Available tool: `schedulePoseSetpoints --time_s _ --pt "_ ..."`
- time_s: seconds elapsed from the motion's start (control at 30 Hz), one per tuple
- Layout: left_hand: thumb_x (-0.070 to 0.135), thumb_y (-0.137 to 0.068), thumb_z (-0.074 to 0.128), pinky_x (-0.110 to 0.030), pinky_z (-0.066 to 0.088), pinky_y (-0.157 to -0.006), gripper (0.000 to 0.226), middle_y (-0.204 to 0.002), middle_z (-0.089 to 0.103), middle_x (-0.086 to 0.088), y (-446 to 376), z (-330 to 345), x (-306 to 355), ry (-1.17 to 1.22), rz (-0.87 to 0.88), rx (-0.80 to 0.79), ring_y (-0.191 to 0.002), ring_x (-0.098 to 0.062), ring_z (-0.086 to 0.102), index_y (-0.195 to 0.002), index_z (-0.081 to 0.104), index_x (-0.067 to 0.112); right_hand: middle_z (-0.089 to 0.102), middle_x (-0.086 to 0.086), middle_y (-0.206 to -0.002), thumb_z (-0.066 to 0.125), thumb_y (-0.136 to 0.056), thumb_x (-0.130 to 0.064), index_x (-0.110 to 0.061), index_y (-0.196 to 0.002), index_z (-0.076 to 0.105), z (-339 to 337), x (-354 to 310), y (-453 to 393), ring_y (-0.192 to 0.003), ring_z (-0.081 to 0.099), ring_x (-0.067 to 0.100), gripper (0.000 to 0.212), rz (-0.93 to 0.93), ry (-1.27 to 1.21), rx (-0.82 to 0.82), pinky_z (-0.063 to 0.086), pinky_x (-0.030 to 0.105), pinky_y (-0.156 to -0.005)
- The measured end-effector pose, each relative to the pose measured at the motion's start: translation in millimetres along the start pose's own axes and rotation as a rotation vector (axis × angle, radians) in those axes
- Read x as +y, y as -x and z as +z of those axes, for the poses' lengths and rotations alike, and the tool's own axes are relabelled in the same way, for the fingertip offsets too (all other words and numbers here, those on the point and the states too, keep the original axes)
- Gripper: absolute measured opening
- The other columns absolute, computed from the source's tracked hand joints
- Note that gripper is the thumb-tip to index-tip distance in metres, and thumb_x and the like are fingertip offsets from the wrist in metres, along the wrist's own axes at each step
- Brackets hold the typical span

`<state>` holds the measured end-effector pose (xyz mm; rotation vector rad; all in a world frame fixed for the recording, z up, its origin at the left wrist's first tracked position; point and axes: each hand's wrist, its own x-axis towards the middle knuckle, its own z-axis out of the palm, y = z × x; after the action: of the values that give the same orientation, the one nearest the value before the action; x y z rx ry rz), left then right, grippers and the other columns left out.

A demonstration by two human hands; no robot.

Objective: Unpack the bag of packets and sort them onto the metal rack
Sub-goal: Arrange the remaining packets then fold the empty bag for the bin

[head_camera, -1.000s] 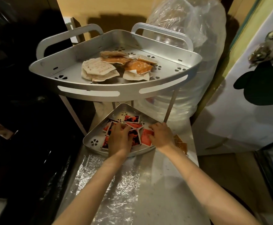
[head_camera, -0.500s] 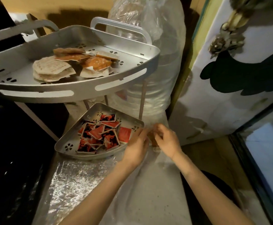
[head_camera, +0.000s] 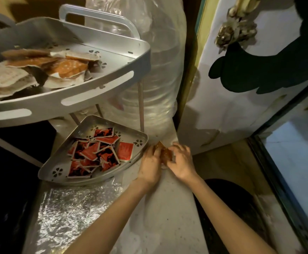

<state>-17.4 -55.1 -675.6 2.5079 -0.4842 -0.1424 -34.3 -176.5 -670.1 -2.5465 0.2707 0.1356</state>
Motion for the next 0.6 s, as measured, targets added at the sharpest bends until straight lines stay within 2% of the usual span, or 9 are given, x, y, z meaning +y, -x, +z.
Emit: schedulePoseSetpoints --time_s 0.1,0.2,0.3,0.4,0.6 --pt "0.005 -0.083 0.055 -0.04 0.046 -0.091 0.041 -0.117 0.055 -0.023 3.5 -3.3 0.4 0.023 0.022 0.038 -0.103 -0.038 0.056 -0.124 0.051 0.003 0.053 0.007 -0.13 0.064 -0.079 -0.02 -0.013 -0.116 0.056 -0.5 -3.1 2.8 -0.125 0.035 0.028 0.038 -0.008 -0.074 0.05 0.032 0.035 -0.104" --pt "0.007 -0.08 0.058 -0.04 0.051 -0.079 0.034 -0.107 0.058 -0.02 7.1 -9.7 1.3 0.033 0.034 0.07 -0.088 -0.036 0.061 -0.113 0.057 0.005 0.061 0.007 -0.114 0.064 -0.078 -0.015 -0.014 -0.113 0.057 -0.1 -6.2 10.1 -0.113 0.046 0.027 0.035 -0.023 -0.136 0.078 0.039 0.034 -0.096" --pt "0.006 -0.08 0.058 -0.027 0.045 -0.072 0.027 -0.106 0.055 -0.016 11.4 -18.2 6.1 0.111 0.016 0.063 -0.085 -0.031 0.061 -0.106 0.058 0.005 0.065 0.008 -0.111 0.065 -0.078 -0.012 -0.012 -0.119 0.054 0.5 -9.8 17.6 -0.107 0.056 0.025 0.042 -0.024 -0.188 0.087 0.043 0.033 -0.095" --pt "0.007 -0.078 0.062 -0.017 0.038 -0.068 0.023 -0.102 0.057 -0.016 17.7 -30.1 10.0 0.164 0.03 0.094 -0.085 -0.029 0.061 -0.1 0.059 0.004 0.066 0.007 -0.11 0.065 -0.079 -0.008 -0.012 -0.13 0.045 -7.5 -17.0 26.0 -0.106 0.061 0.02 0.054 0.011 -0.353 0.038 0.045 0.026 -0.093" --pt "0.007 -0.079 0.062 -0.008 0.035 -0.063 0.022 -0.095 0.065 -0.009 31.5 -90.3 34.9 0.254 0.111 0.189 -0.083 -0.018 0.059 -0.101 0.058 0.008 0.06 -0.007 -0.098 0.064 -0.082 -0.005 -0.017 -0.12 0.053 -54.2 -51.2 40.7 -0.096 0.059 0.011 0.042 -0.124 -0.584 0.034 0.045 0.005 -0.073"
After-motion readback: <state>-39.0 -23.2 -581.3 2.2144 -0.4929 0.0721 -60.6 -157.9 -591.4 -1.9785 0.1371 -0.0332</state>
